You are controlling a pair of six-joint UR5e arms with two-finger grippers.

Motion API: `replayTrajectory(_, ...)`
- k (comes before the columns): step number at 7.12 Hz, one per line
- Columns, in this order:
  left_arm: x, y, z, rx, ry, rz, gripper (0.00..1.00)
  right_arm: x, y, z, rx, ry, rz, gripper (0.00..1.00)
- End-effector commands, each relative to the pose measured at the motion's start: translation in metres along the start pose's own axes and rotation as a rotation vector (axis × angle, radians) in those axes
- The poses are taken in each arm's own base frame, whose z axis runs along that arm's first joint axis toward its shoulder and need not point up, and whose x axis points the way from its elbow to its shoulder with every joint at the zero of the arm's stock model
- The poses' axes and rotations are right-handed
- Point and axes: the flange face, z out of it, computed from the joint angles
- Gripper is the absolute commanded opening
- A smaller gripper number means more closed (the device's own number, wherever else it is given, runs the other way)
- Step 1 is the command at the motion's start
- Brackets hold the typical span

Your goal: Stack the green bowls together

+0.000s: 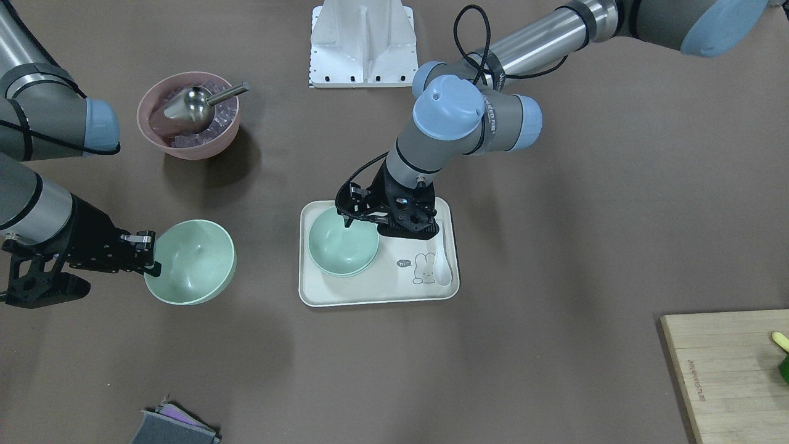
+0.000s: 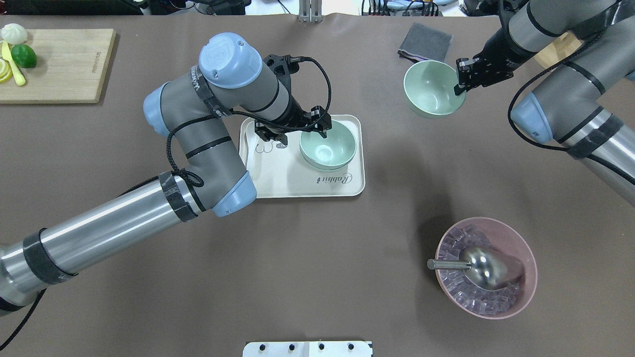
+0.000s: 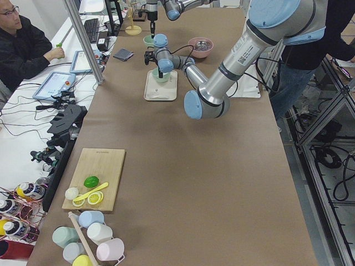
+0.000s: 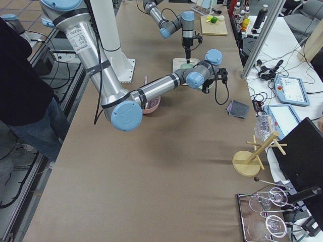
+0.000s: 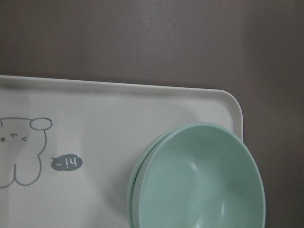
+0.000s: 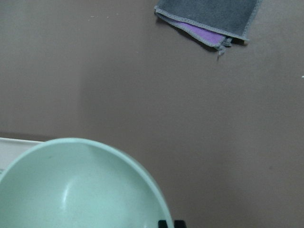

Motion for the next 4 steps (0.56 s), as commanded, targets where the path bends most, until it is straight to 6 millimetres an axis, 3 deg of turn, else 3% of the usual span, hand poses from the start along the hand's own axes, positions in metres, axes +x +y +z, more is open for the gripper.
replayTrajectory(1, -0.044, -0.037, -0.078, -0.026, 0.003, -0.045, 0.98, -0.051, 0.000, 0.004, -0.006, -0.037, 0.055, 0.00)
replayTrajectory(2, -0.086, -0.031, -0.108, -0.017, -0.004, -0.018, 0.98, -0.092, 0.008, 0.017, -0.029, -0.058, 0.064, 0.00)
replayTrajectory(3, -0.124, -0.031, -0.140, -0.020, -0.017, 0.003, 0.98, -0.117, 0.025, 0.039, -0.061, -0.066, 0.067, 0.00)
replayTrajectory(4, -0.155, -0.045, -0.181, -0.024, -0.013, 0.002, 0.98, -0.148, 0.036, 0.060, -0.049, -0.047, 0.055, 0.00)
